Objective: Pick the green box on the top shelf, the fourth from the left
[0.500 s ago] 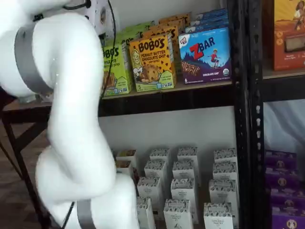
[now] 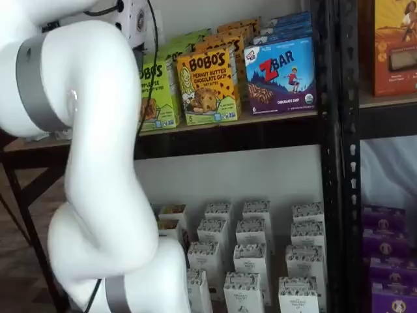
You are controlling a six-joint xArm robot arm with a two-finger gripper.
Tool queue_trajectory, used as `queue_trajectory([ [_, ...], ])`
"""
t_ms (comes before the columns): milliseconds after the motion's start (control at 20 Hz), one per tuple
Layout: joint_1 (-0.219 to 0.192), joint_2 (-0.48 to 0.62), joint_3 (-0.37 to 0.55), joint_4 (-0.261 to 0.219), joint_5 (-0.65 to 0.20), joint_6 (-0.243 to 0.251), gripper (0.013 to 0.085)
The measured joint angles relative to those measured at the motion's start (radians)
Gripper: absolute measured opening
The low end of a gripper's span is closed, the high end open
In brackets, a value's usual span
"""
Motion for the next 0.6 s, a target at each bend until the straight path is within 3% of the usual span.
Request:
queue_trajectory([
  [600,0.039,-0.071,0.121,0.017,-0.289,0.023,0.0850],
])
